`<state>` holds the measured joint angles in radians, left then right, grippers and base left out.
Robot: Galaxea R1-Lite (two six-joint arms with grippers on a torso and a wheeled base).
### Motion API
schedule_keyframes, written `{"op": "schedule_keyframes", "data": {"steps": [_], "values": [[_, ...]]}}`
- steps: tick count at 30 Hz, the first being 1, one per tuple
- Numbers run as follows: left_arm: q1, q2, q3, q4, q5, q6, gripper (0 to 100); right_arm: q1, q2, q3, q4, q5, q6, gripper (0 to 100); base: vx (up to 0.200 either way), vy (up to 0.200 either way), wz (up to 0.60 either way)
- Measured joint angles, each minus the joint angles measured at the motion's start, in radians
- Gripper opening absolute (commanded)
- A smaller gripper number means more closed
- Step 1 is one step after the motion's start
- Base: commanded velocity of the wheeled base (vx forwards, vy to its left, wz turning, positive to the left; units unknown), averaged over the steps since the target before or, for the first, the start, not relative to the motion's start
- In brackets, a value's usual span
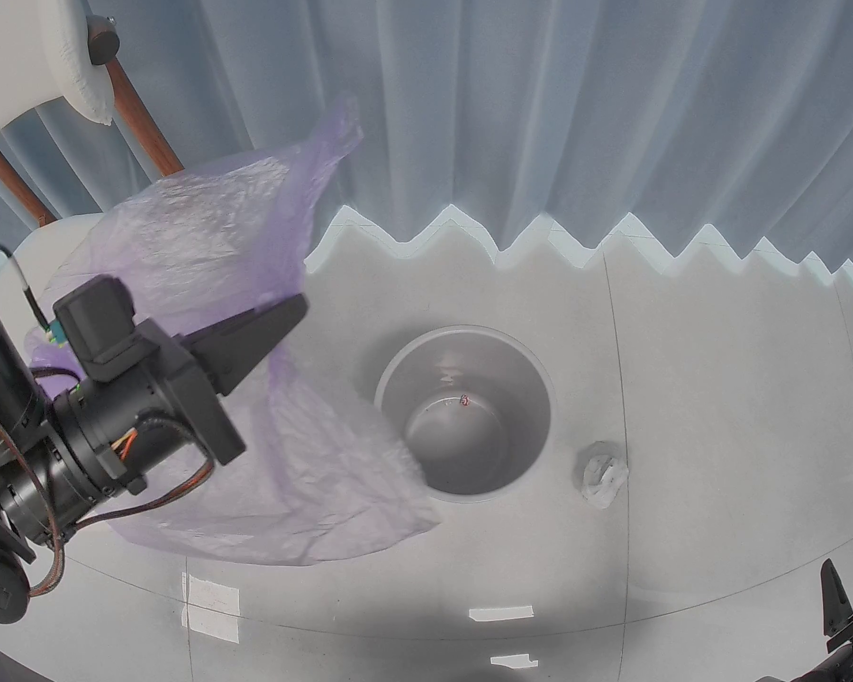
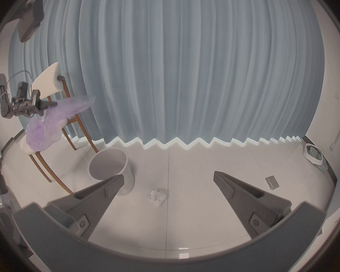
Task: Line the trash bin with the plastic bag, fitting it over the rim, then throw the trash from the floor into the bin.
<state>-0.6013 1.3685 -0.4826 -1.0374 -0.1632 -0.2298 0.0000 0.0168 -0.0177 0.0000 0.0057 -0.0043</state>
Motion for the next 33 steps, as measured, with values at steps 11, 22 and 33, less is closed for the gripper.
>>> {"op": "schedule_keyframes", "data": {"steps": [11, 22, 33], "values": [[-0.151, 0.219, -0.289, -0.031, -0.112, -0.076, 0, 0.0, 0.0, 0.0, 0.0, 0.0, 0.0, 100, 0.0, 0.0, 0.0], [-0.206, 0.369, -0.434, -0.07, -0.129, -0.233, 0, 0.0, 0.0, 0.0, 0.0, 0.0, 0.0, 100, 0.0, 0.0, 0.0], [-0.211, 0.475, -0.486, -0.153, -0.124, -0.234, 0, 0.0, 0.0, 0.0, 0.0, 0.0, 0.0, 100, 0.0, 0.0, 0.0]]}}
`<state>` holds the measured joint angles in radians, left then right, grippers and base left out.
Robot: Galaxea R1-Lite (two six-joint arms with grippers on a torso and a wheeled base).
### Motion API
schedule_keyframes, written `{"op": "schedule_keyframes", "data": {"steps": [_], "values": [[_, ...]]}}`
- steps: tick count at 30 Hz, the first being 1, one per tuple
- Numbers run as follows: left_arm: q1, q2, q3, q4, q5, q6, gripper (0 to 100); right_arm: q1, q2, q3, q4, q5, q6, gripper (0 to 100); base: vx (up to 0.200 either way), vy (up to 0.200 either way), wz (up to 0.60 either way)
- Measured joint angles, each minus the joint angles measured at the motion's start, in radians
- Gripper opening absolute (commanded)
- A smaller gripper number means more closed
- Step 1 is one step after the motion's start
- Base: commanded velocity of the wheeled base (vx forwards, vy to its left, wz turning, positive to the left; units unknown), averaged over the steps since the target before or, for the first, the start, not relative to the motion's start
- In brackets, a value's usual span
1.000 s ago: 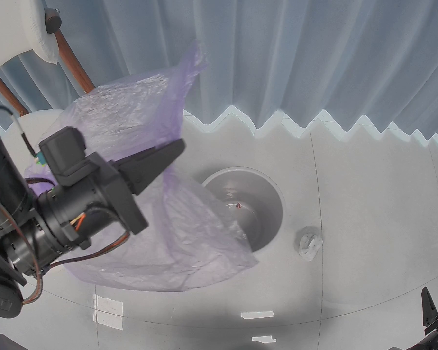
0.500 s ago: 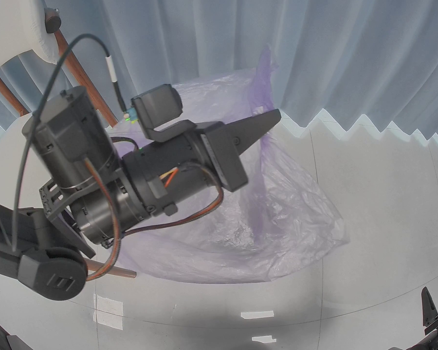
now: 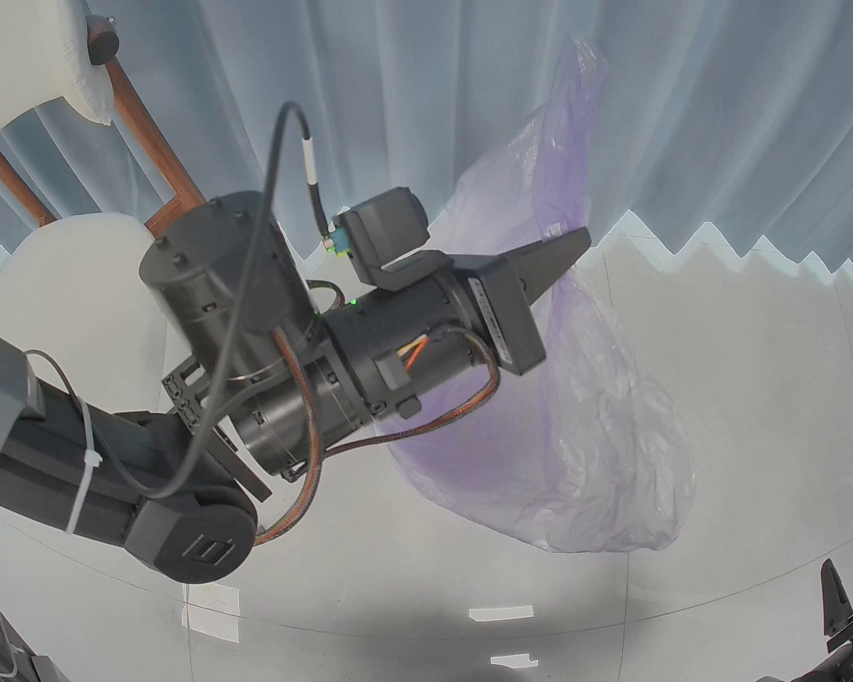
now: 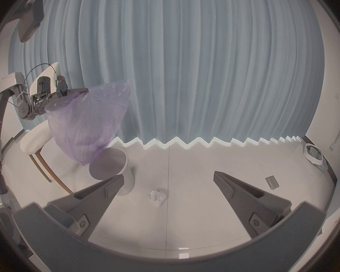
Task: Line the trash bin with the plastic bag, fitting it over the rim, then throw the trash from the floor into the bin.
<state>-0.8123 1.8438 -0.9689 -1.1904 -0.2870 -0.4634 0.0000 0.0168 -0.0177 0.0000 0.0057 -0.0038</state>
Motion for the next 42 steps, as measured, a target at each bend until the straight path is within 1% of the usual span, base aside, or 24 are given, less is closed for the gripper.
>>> {"op": "schedule_keyframes", "data": {"steps": [5, 11, 13, 18, 23, 25, 26, 29, 32, 34, 37, 42], "values": [[0.0, 0.013, 0.048, -0.004, 0.007, 0.002, 0, 0.0, 0.0, 0.0, 0.0, 0.0, 0.0, 100, 0.0, 0.0, 0.0], [0.054, 0.02, 0.163, -0.013, 0.036, 0.032, 0, 0.0, 0.0, 0.0, 0.0, 0.0, 0.0, 100, 0.0, 0.0, 0.0], [0.079, 0.021, 0.201, -0.023, 0.079, 0.049, 0, 0.0, 0.0, 0.0, 0.0, 0.0, 0.0, 100, 0.0, 0.0, 0.0], [0.101, 0.0, 0.267, -0.045, 0.237, 0.069, 0, 0.0, 0.0, 0.0, 0.0, 0.0, 0.0, 100, 0.0, 0.0, 0.0], [0.086, -0.068, 0.345, -0.029, 0.28, 0.083, 0, 0.0, 0.0, 0.0, 0.0, 0.0, 0.0, 100, 0.0, 0.0, 0.0], [0.081, -0.097, 0.368, -0.009, 0.287, 0.108, 0, 0.0, 0.0, 0.0, 0.0, 0.0, 0.0, 100, 0.0, 0.0, 0.0], [0.079, -0.116, 0.38, 0.002, 0.29, 0.139, 0, 0.0, 0.0, 0.0, 0.0, 0.0, 0.0, 100, 0.0, 0.0, 0.0], [0.093, -0.151, 0.395, 0.044, 0.299, 0.182, 0, 0.0, 0.0, 0.0, 0.0, 0.0, 0.0, 100, 0.0, 0.0, 0.0], [0.115, -0.186, 0.41, 0.133, 0.313, 0.193, 0, 0.0, 0.0, 0.0, 0.0, 0.0, 0.0, 100, 0.0, 0.0, 0.0], [0.126, -0.204, 0.419, 0.219, 0.331, 0.195, 0, 0.0, 0.0, 0.0, 0.0, 0.0, 0.0, 100, 0.0, 0.0, 0.0], [0.133, -0.22, 0.423, 0.307, 0.35, 0.186, 0, 0.0, 0.0, 0.0, 0.0, 0.0, 0.0, 100, 0.0, 0.0, 0.0], [0.123, -0.22, 0.414, 0.32, 0.375, 0.094, 0, 0.0, 0.0, 0.0, 0.0, 0.0, 0.0, 100, 0.0, 0.0, 0.0]]}}
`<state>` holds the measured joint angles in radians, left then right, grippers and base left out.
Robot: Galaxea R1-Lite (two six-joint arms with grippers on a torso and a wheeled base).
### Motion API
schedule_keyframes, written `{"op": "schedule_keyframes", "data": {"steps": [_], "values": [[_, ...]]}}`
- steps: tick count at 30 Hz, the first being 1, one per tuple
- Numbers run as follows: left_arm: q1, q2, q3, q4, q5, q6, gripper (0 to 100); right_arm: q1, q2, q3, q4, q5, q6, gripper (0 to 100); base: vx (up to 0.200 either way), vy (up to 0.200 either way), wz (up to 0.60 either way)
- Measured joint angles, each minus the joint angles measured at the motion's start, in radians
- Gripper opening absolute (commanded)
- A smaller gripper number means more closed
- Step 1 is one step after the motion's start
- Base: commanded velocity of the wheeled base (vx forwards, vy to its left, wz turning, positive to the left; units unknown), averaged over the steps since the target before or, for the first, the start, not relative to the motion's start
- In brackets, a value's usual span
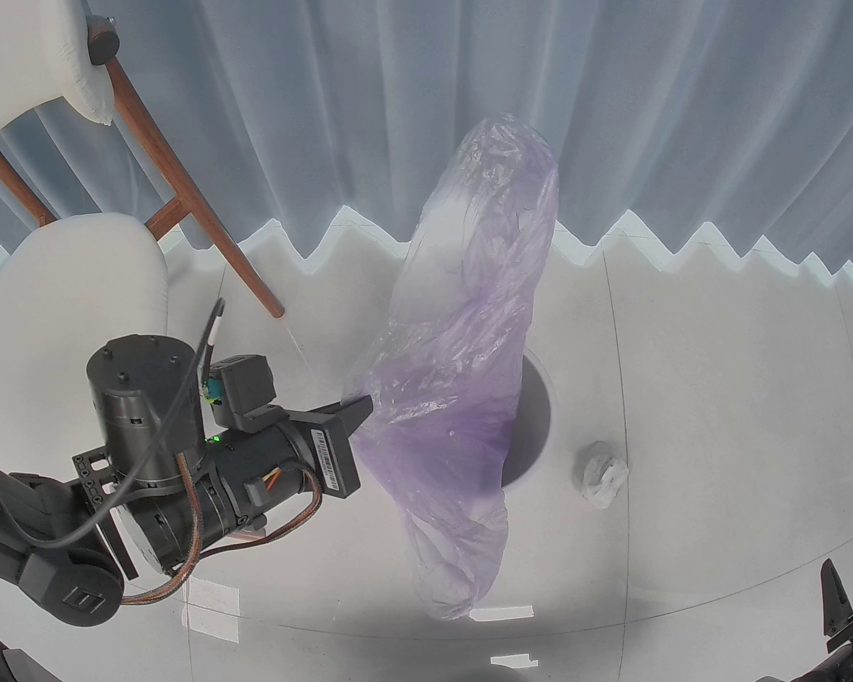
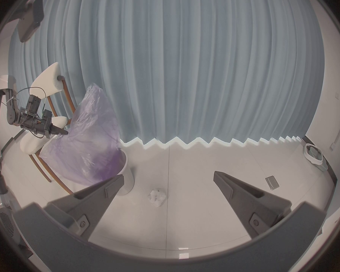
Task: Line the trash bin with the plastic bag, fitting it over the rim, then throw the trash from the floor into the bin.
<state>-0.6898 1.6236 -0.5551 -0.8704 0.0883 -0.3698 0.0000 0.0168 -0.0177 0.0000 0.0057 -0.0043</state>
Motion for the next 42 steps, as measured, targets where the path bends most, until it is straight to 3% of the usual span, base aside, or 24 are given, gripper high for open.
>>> {"op": "schedule_keyframes", "data": {"steps": [5, 16, 20, 21, 26, 32, 37, 42], "values": [[0.034, 0.055, -0.013, -0.064, 0.038, 0.041, 0, 0.0, 0.0, 0.0, 0.0, 0.0, 0.0, 100, 0.0, 0.0, 0.0], [0.105, 0.284, -0.064, -0.465, 0.091, 0.114, 0, 0.0, 0.0, 0.0, 0.001, 0.02, -0.009, 100, 0.0, 0.0, 0.0], [0.106, 0.335, -0.09, -0.546, 0.101, 0.117, 0, 0.002, 0.0, 0.0, 0.004, 0.027, -0.015, 100, 0.0, 0.0, 0.0], [0.105, 0.338, -0.094, -0.546, 0.102, 0.113, 0, 0.002, 0.0, 0.0, 0.004, 0.027, -0.016, 0, 0.0, 0.0, 0.0], [0.097, 0.308, -0.104, -0.461, 0.097, 0.074, 0, 0.006, 0.008, 0.0, 0.006, 0.03, -0.017, 0, 0.0, 0.0, 0.0], [0.094, 0.213, -0.101, -0.253, 0.069, 0.046, 0, 0.01, 0.02, -0.008, -0.005, 0.035, 0.004, 0, 0.0, 0.0, 0.0], [0.095, 0.149, -0.101, -0.192, 0.05, 0.036, 0, 0.018, 0.083, -0.14, -0.01, 0.051, 0.103, 0, 0.0, 0.0, 0.0], [0.1, 0.11, -0.105, -0.162, 0.04, 0.032, 0, 0.032, 0.237, -0.301, 0.002, 0.132, 0.183, 0, 0.0, 0.0, 0.0]]}}
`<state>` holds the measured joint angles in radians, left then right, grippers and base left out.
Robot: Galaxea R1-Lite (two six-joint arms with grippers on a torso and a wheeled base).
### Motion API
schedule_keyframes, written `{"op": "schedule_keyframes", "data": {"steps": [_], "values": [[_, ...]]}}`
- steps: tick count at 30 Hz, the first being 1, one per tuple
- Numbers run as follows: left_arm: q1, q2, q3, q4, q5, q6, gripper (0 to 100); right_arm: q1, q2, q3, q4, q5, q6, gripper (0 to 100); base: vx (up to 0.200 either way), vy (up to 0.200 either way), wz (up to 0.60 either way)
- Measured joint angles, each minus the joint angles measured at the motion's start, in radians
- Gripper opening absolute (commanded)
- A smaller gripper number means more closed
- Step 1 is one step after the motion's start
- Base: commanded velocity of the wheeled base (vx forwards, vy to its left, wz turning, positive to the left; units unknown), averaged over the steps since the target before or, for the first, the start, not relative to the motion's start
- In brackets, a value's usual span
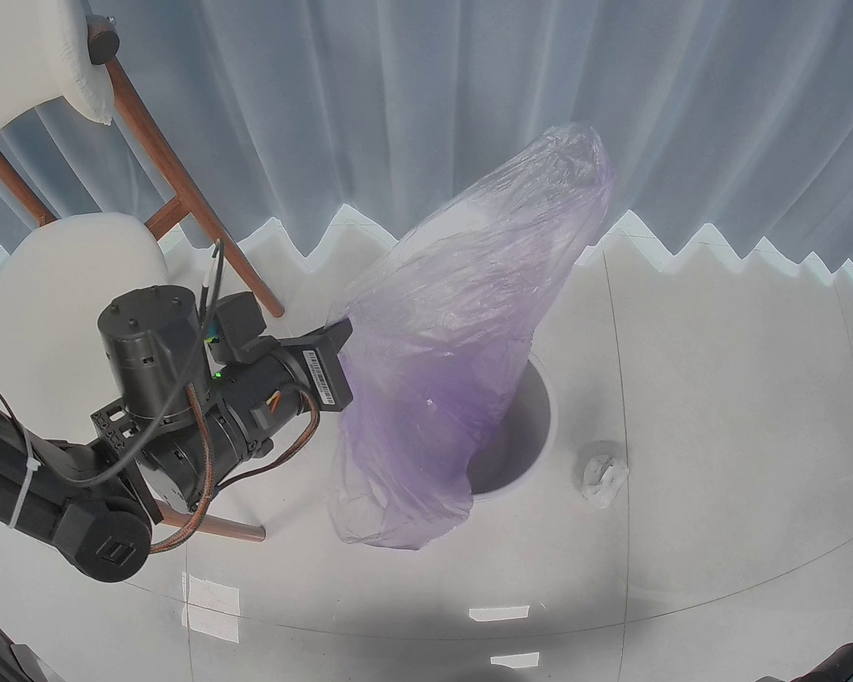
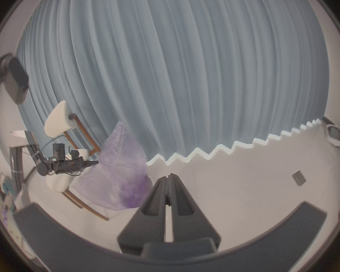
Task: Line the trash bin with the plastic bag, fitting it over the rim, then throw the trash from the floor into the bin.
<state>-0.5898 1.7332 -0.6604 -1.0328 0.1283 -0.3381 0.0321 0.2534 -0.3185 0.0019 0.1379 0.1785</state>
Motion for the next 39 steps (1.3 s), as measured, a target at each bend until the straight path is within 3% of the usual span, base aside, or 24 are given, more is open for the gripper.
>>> {"op": "schedule_keyframes", "data": {"steps": [9, 21, 33, 39], "values": [[0.003, -0.038, -0.005, 0.026, -0.011, -0.003, 0, 0.077, 0.407, -0.039, -0.187, 0.14, 0.066, 0, 0.0, 0.0, 0.0], [-0.006, -0.059, -0.011, 0.041, -0.013, -0.005, 0, 0.392, 1.003, 0.049, -0.623, 0.229, 0.11, 0, 0.0, 0.0, 0.0], [-0.011, -0.063, -0.014, 0.043, -0.013, -0.005, 0, 0.659, 1.604, 0.085, -1.238, 0.196, 0.132, 0, 0.0, 0.0, 0.0], [-0.013, -0.064, -0.015, 0.044, -0.013, -0.005, 0, 0.834, 1.874, 0.065, -1.533, 0.164, 0.206, 0, 0.0, 0.0, 0.0]]}}
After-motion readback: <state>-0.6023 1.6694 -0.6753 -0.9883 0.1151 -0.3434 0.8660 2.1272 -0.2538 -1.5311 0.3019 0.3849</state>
